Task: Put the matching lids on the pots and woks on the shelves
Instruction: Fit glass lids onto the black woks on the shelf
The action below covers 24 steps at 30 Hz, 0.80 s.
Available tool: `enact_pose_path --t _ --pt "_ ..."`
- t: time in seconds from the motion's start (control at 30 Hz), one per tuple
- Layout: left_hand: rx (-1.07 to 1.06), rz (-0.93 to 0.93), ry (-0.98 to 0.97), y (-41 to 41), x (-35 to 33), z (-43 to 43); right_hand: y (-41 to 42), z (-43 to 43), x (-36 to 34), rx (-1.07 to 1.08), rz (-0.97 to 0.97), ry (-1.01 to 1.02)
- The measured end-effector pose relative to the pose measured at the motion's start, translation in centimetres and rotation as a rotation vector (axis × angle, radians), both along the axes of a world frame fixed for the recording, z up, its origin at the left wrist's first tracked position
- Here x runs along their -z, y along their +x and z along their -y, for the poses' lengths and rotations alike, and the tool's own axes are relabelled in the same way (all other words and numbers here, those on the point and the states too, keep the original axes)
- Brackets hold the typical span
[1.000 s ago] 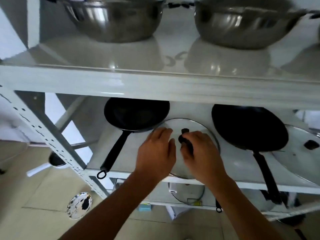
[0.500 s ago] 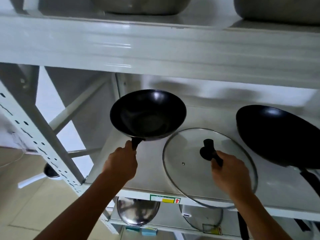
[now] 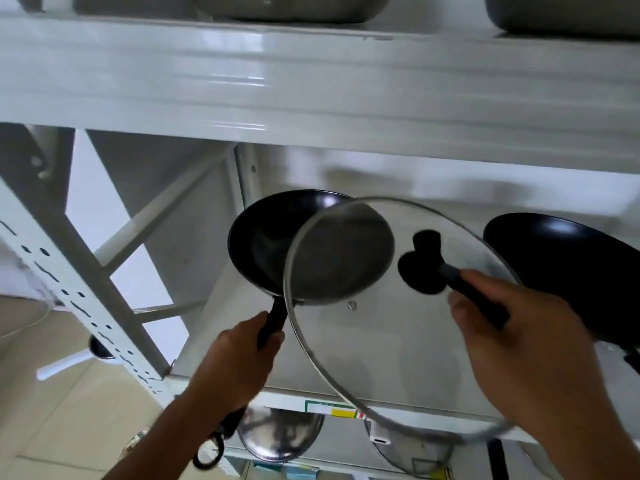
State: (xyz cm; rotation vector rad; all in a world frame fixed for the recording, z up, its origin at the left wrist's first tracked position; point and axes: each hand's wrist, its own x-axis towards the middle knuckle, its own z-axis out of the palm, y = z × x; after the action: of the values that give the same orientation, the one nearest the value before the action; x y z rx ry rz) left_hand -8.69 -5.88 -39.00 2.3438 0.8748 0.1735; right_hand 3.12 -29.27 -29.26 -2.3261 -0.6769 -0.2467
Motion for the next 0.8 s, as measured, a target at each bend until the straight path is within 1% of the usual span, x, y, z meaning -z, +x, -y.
enact_pose_path --t 0.07,0.17,0.33,0.47,0.57,0.8 --pt "0.009 0.029 -0.029 -0.8 0.1 1.7 2.3 -2.9 0.2 -0.027 0.056 -0.01" --pt "-0.024 0.02 -0.052 -0.6 0.0 2.6 5.5 -8.0 1.3 -0.067 0.1 -0.052" --pt "-0.087 -0.075 -0.182 1.2 -0.7 1.5 7.6 -14.1 2.4 -0.104 0.109 -0.051" --pt "-0.083 -0.106 -0.26 2.0 -0.6 0.9 9.0 -16.5 3.3 -0.145 0.101 -0.043" --pt "-0.105 -0.049 -0.373 2.2 -0.4 1.2 9.7 -17.1 4.0 -0.149 0.102 -0.055" --pt "-0.123 -0.024 -0.386 2.3 -0.4 1.4 10.8 -17.5 5.4 -0.14 0.108 -0.068"
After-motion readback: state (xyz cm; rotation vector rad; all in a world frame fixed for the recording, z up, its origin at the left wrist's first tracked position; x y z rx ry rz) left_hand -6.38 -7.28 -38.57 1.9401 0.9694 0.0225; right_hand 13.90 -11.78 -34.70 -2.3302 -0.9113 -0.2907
